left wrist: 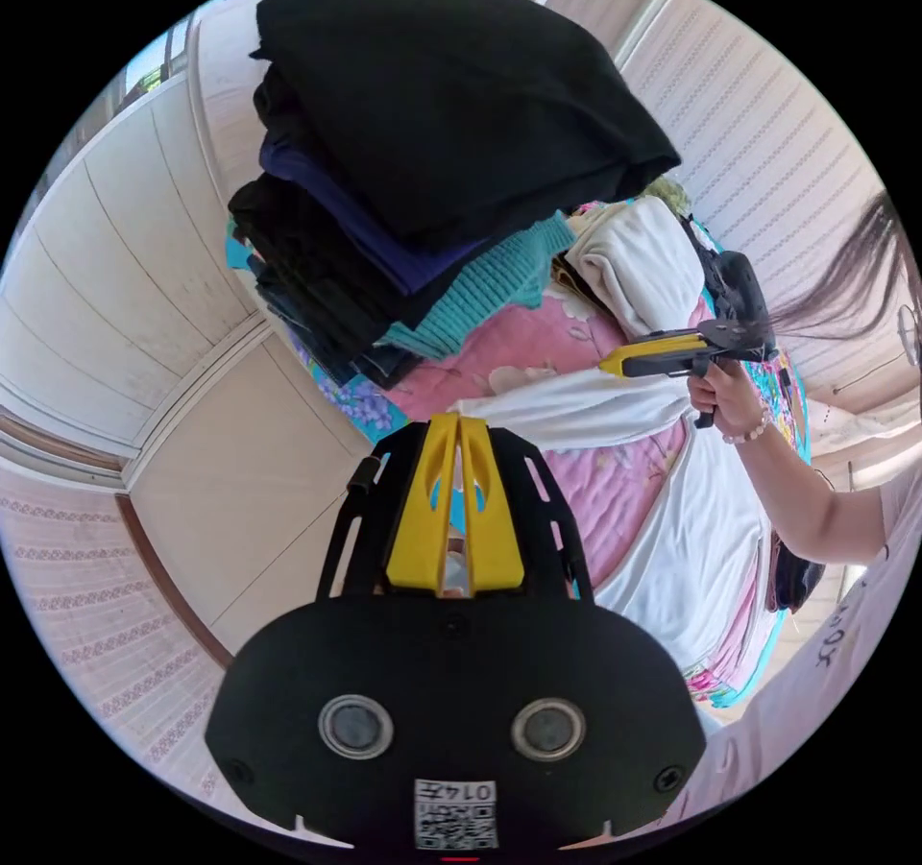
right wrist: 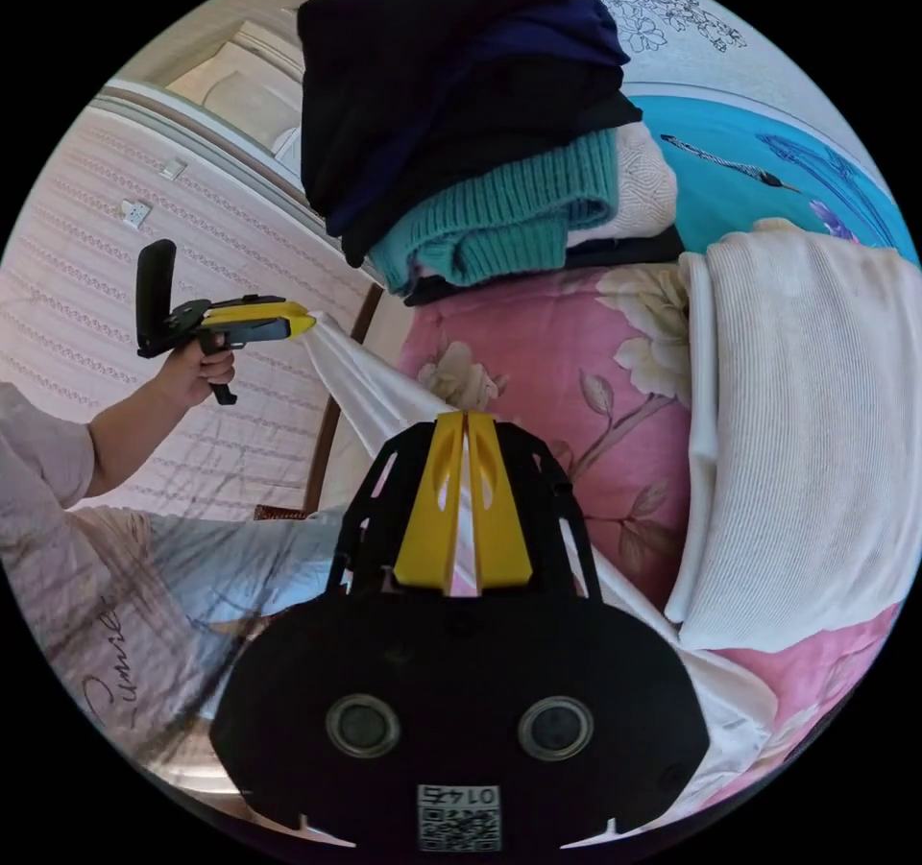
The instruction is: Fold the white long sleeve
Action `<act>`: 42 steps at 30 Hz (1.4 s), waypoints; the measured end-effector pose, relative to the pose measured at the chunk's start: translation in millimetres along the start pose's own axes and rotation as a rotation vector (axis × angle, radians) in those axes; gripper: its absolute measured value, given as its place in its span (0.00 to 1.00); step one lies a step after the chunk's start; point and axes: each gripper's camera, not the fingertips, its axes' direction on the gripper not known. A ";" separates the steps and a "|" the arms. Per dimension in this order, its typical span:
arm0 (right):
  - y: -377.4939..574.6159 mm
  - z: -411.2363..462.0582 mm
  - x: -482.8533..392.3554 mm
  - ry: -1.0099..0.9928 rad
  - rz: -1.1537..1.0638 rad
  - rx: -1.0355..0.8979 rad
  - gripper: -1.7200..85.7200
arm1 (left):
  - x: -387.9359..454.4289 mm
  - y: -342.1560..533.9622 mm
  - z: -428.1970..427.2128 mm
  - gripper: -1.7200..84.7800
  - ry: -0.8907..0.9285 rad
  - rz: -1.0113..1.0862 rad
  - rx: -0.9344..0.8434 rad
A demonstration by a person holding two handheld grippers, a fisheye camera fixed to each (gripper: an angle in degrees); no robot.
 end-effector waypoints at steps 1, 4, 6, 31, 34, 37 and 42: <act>-1.1 3.0 1.9 0.031 0.010 0.001 0.02 | -3.3 -1.1 20.3 0.01 0.002 -0.005 -0.040; 2.4 12.3 6.7 0.032 0.041 -0.051 0.02 | -4.6 6.8 52.0 0.01 0.019 -0.019 -0.089; 14.7 4.9 3.4 0.069 0.050 0.001 0.02 | -7.6 18.9 74.5 0.01 0.016 -0.086 -0.104; 496.2 -94.6 -116.2 0.149 0.792 0.235 0.04 | 339.4 34.7 219.1 0.07 0.145 0.628 -0.071; 548.9 -116.5 -124.6 0.224 0.886 0.244 0.04 | 380.0 32.7 235.2 0.07 0.198 0.694 -0.081; 625.0 -135.5 -141.7 0.178 1.058 0.403 0.05 | 452.3 61.5 253.2 0.07 0.280 0.845 -0.131; 759.2 -148.5 -203.9 0.181 1.366 0.623 0.05 | 559.8 141.4 294.1 0.07 0.416 1.072 -0.312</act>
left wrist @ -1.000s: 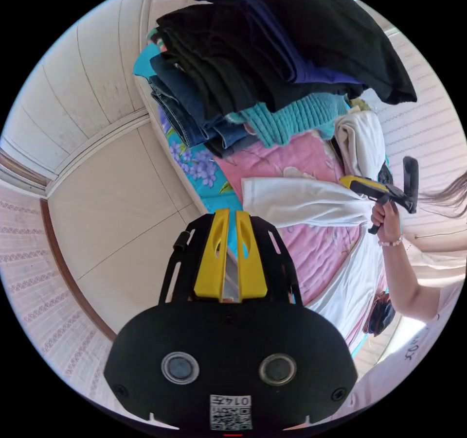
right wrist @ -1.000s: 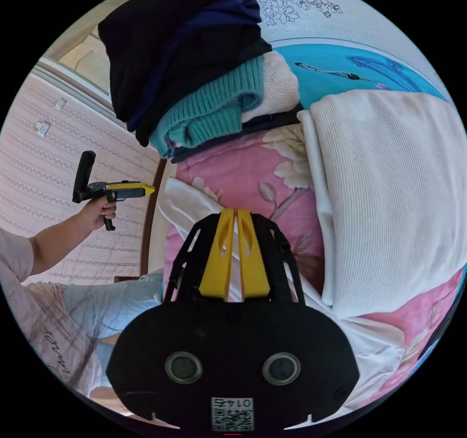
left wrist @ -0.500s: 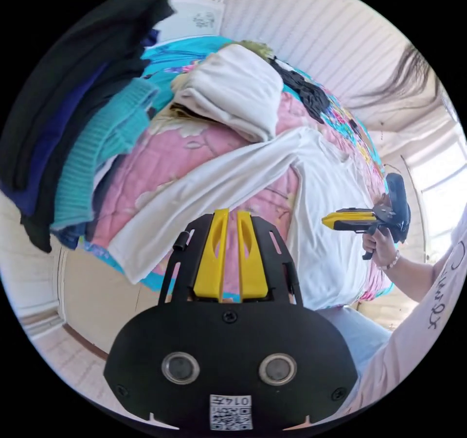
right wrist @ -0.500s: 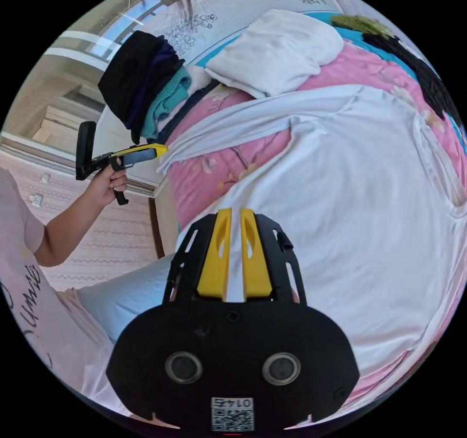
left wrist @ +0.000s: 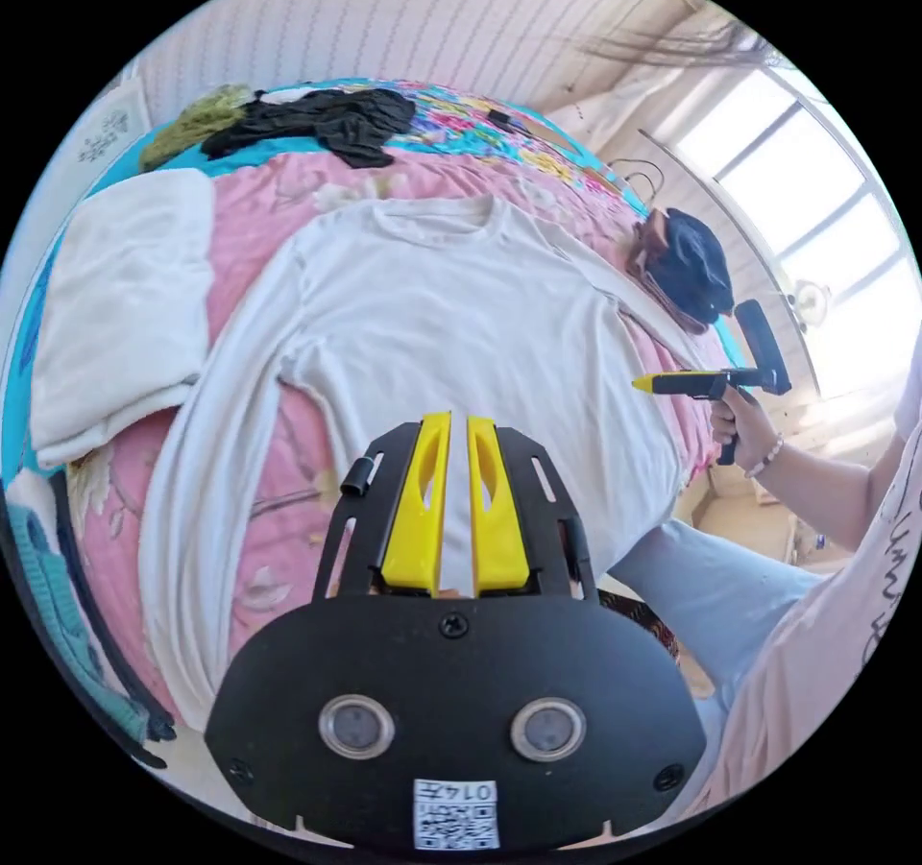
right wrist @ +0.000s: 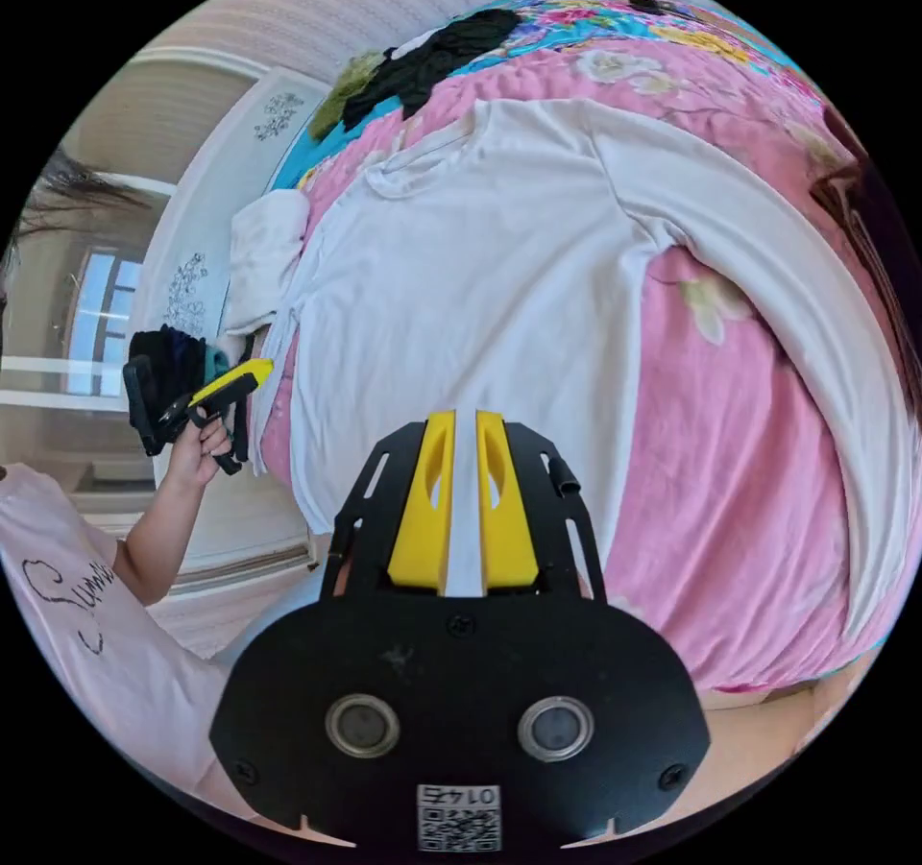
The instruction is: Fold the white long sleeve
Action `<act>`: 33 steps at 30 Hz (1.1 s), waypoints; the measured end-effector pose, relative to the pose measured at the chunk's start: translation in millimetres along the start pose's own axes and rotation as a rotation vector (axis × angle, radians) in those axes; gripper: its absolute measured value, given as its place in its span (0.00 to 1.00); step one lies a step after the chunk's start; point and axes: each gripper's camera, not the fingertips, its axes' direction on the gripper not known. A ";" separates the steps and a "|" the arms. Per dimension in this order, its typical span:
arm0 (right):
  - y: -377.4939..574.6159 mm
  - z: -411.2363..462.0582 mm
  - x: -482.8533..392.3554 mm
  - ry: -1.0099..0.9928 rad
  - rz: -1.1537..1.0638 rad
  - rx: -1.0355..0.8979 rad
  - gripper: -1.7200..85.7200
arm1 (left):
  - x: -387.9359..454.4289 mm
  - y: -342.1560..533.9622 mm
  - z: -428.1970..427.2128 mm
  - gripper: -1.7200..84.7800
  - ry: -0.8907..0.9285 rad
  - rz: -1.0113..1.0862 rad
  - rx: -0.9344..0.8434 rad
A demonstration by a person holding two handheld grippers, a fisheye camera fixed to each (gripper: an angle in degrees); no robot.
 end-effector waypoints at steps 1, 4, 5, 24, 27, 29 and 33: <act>17.5 -21.3 25.3 0.006 0.068 0.045 0.05 | 23.9 -18.9 22.6 0.07 0.055 0.061 -0.029; 65.4 -76.1 88.1 0.071 0.226 0.145 0.05 | 88.4 -74.7 73.5 0.06 0.110 0.251 -0.065; 86.2 -98.2 112.1 0.100 0.288 0.187 0.06 | 100.7 -86.7 83.0 0.06 0.113 0.289 -0.069; 214.1 -247.4 342.9 0.356 0.634 0.478 0.13 | 352.0 -281.3 352.5 0.10 -0.086 0.801 -0.207; 224.0 -247.1 346.5 0.374 0.586 0.505 0.11 | 346.1 -276.1 353.7 0.05 -0.038 0.791 -0.174; 232.6 -249.0 340.9 0.300 0.490 0.529 0.05 | 340.0 -274.6 349.5 0.02 -0.015 0.745 -0.166; 243.7 -250.1 322.1 0.136 0.378 0.549 0.03 | 313.9 -265.3 316.8 0.01 0.108 0.623 -0.085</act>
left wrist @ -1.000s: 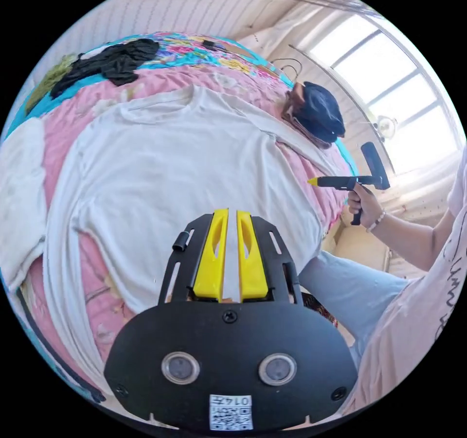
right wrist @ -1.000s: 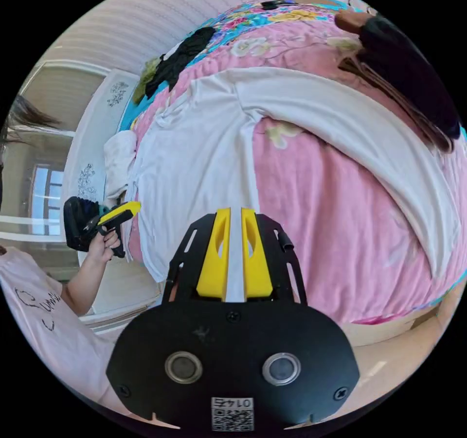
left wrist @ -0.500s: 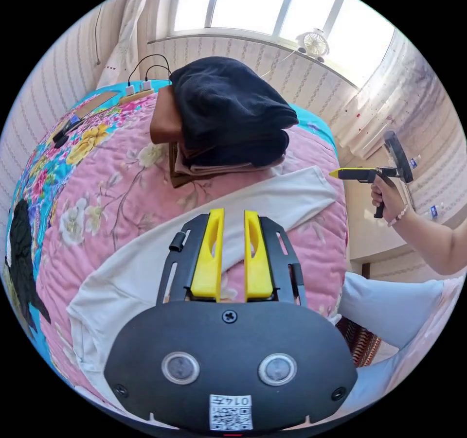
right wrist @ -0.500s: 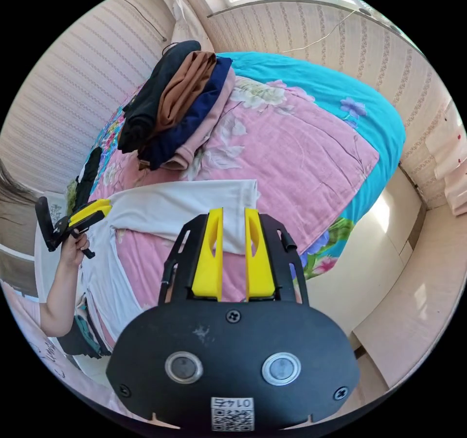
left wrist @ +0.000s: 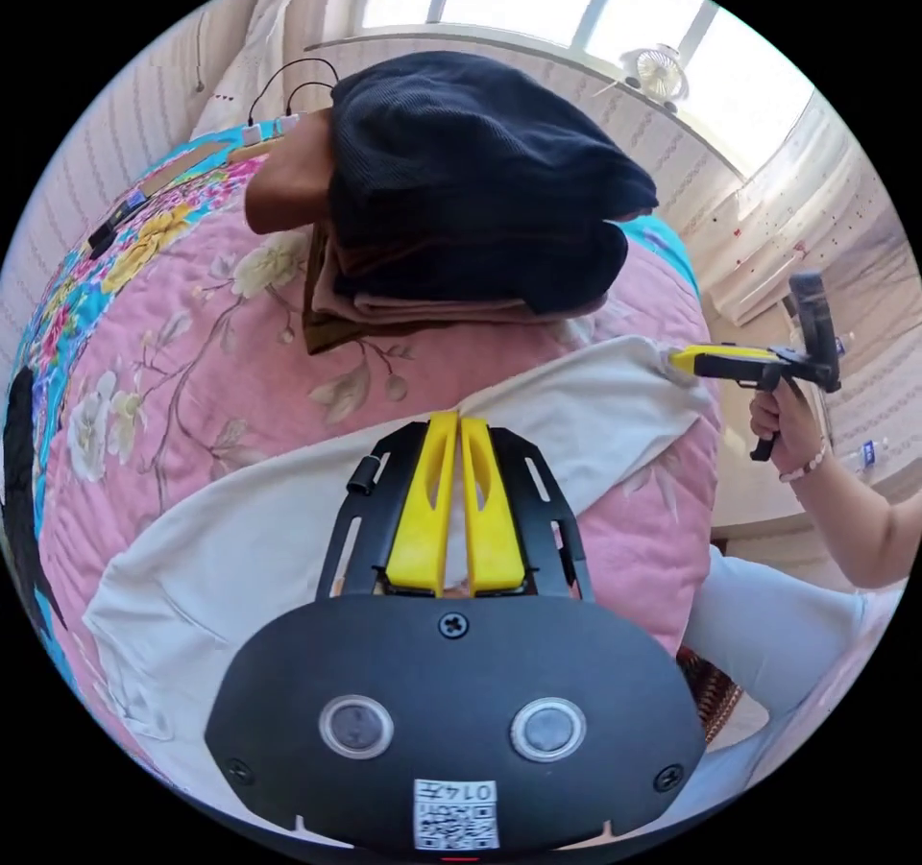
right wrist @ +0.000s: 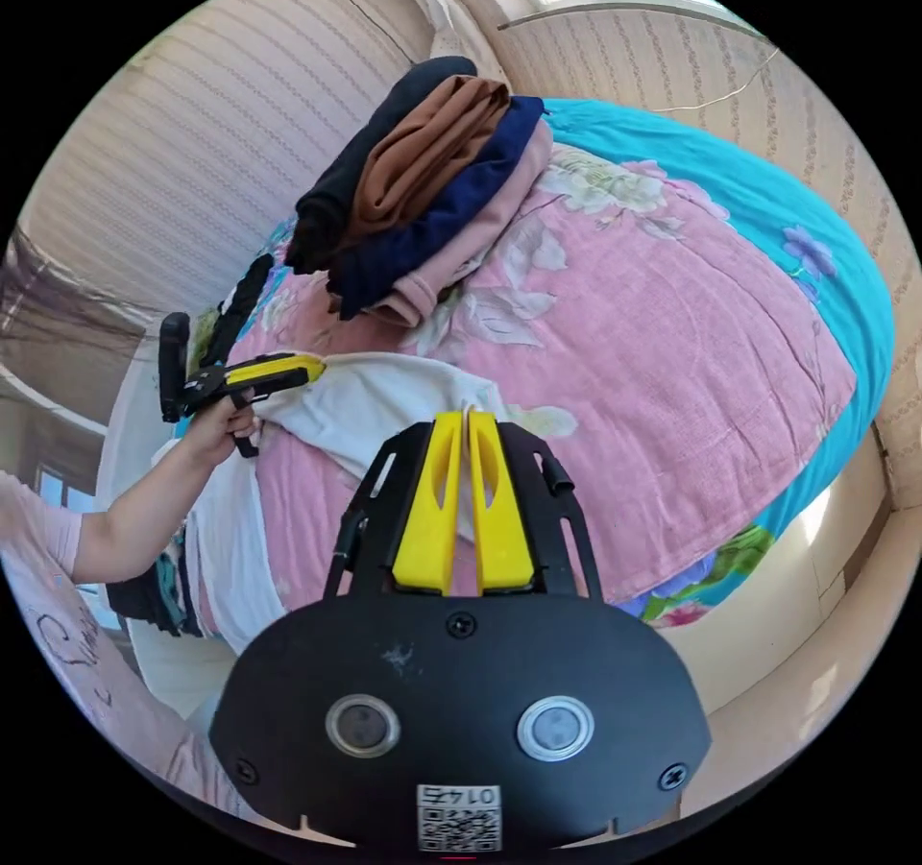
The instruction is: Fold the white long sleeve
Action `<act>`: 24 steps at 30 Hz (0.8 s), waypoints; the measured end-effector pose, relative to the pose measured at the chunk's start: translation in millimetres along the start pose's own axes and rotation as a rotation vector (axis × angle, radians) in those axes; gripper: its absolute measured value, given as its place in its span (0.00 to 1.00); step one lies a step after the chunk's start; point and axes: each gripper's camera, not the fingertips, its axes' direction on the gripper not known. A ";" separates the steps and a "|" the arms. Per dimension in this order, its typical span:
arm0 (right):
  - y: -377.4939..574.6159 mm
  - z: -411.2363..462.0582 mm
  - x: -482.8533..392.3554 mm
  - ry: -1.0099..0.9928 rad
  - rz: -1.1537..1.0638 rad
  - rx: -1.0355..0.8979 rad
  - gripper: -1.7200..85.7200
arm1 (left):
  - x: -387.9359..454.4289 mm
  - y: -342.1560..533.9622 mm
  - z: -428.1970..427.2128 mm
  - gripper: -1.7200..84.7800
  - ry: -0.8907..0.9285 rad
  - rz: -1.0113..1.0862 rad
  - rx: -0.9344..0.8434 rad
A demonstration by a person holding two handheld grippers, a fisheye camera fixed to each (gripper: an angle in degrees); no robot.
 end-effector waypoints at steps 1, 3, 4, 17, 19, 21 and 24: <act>6.5 -7.5 -10.2 -0.059 -0.032 0.013 0.03 | -3.4 10.1 -14.6 0.01 0.012 -0.027 0.042; 16.4 -18.3 -32.6 -0.169 -0.109 0.023 0.03 | -7.8 28.3 -38.2 0.01 0.017 -0.058 0.100; 23.3 -23.6 -52.1 -0.241 -0.177 0.019 0.03 | -10.3 42.6 -55.0 0.01 0.013 -0.075 0.138; 139.7 50.1 -308.9 -0.861 -0.782 -0.374 0.03 | -34.8 277.4 -195.1 0.01 -0.173 -0.294 0.263; 169.5 71.5 -340.7 -0.789 -0.827 -0.445 0.03 | -40.5 318.0 -195.2 0.01 -0.194 -0.366 0.248; 202.5 94.5 -371.6 -0.658 -0.894 -0.507 0.03 | -42.3 366.6 -202.2 0.01 -0.213 -0.488 0.236; 255.8 120.8 -413.2 -0.368 -1.022 -0.516 0.05 | -16.6 422.0 -234.4 0.01 -0.203 -0.566 0.297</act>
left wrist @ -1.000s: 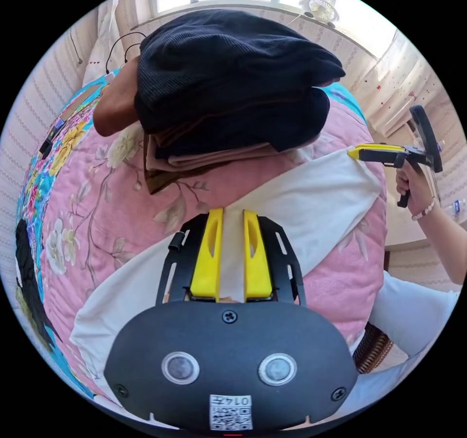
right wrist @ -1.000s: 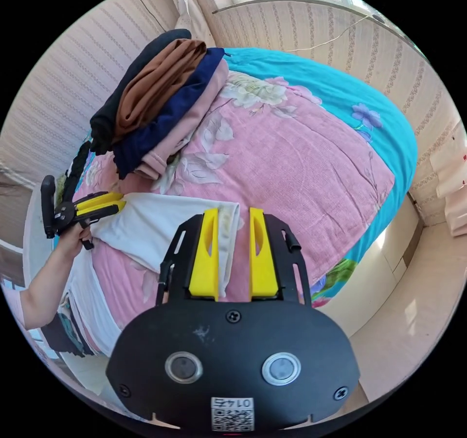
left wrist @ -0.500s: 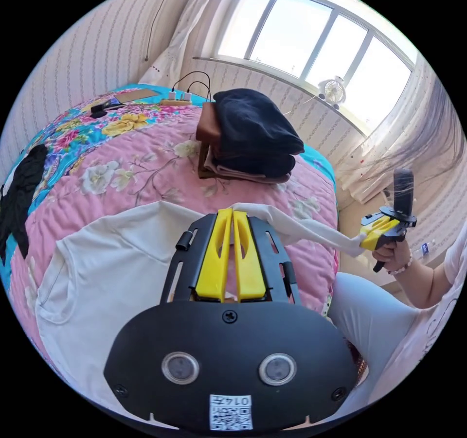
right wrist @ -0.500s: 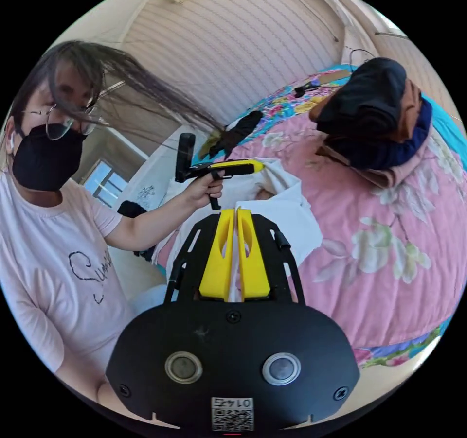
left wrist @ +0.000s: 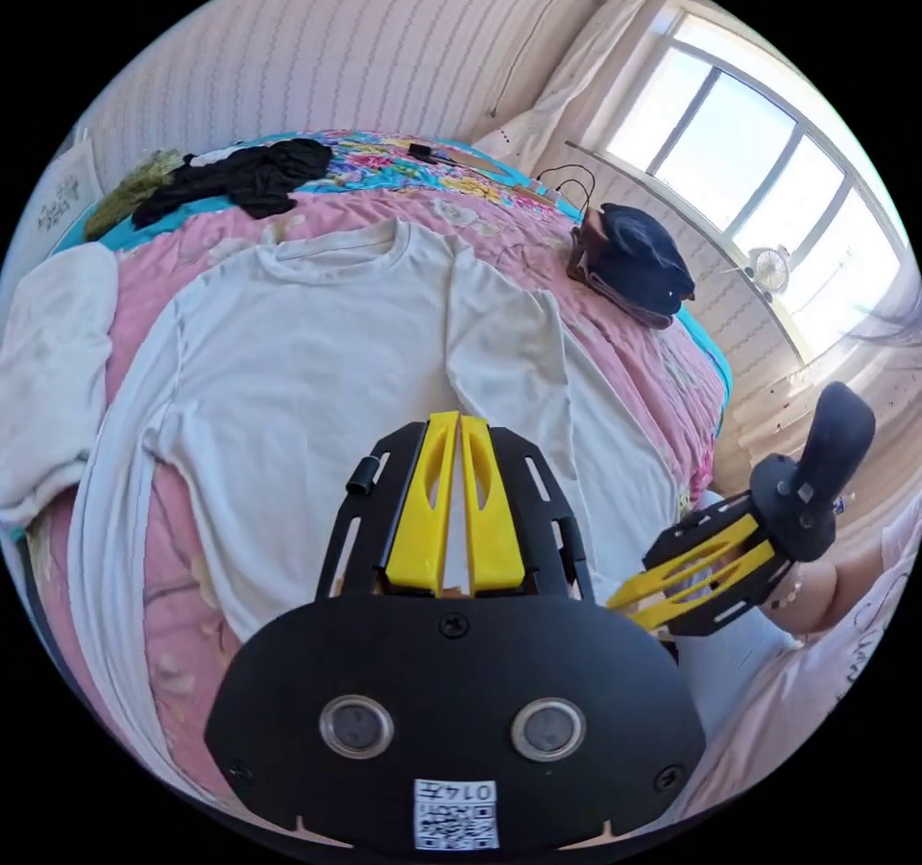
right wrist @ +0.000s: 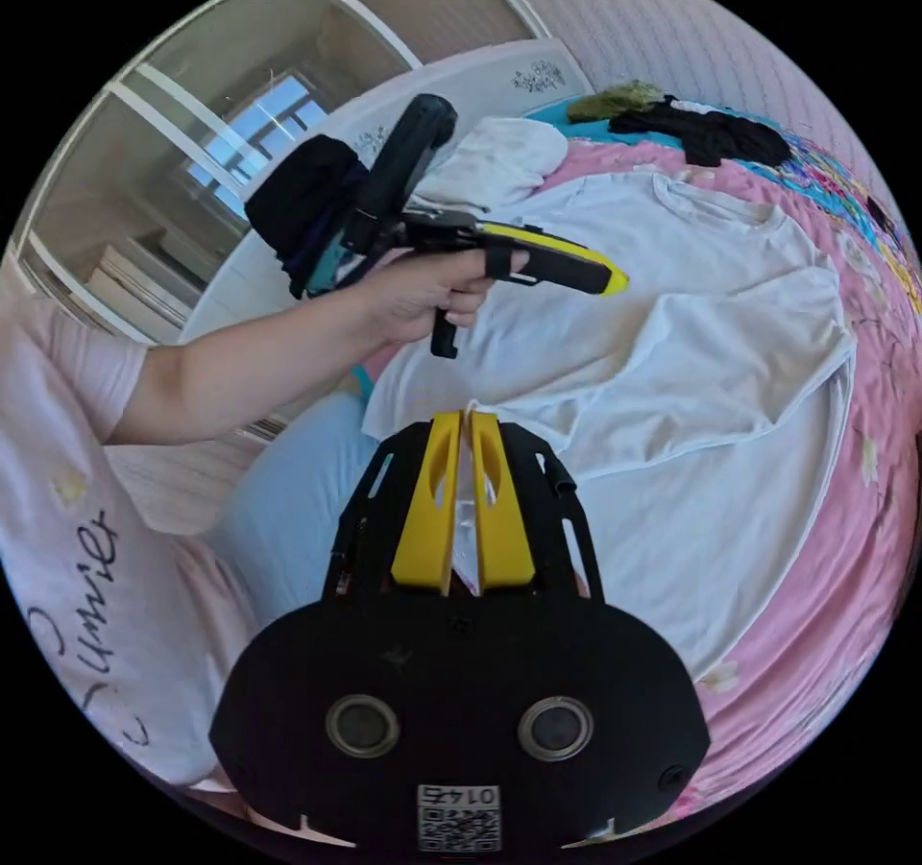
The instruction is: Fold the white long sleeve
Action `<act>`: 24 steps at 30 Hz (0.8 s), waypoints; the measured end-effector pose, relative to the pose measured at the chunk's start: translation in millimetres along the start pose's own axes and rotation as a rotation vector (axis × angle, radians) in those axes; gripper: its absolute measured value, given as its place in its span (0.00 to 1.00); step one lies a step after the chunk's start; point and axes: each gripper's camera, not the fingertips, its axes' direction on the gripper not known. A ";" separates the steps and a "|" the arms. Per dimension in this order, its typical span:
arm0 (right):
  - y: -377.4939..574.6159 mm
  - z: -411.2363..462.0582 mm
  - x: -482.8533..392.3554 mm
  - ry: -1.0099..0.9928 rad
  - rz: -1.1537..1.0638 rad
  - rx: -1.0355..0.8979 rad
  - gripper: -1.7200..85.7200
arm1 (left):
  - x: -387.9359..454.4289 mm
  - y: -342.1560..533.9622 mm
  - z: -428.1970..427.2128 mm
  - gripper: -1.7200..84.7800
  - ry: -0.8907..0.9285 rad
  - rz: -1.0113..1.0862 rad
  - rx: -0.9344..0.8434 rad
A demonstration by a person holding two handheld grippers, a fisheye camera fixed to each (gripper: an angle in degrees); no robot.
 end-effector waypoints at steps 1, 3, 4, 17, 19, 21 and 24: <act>-4.0 15.6 -16.7 0.044 -0.017 -0.064 0.07 | -0.1 9.7 -10.7 0.01 -0.004 -0.008 0.005; -2.7 27.0 -40.2 0.022 -0.046 -0.105 0.10 | 1.9 48.2 -49.7 0.01 -0.039 -0.035 0.007; 2.8 28.4 -52.1 -0.007 -0.049 -0.091 0.10 | 2.5 66.8 -65.0 0.01 -0.052 -0.056 -0.010; 9.9 76.7 -61.5 0.144 0.219 0.011 0.11 | 38.9 125.7 -68.3 0.08 -0.041 -0.030 -0.142; 0.1 85.3 -65.0 0.135 0.200 0.022 0.09 | 30.5 127.8 -64.9 0.04 -0.013 -0.045 -0.196; -7.3 87.2 -72.2 0.175 0.186 0.047 0.07 | 20.8 136.2 -86.7 0.01 0.075 -0.051 -0.159; -16.9 87.8 -90.1 0.165 0.119 0.059 0.05 | 14.3 150.7 -132.0 0.01 0.089 -0.037 -0.113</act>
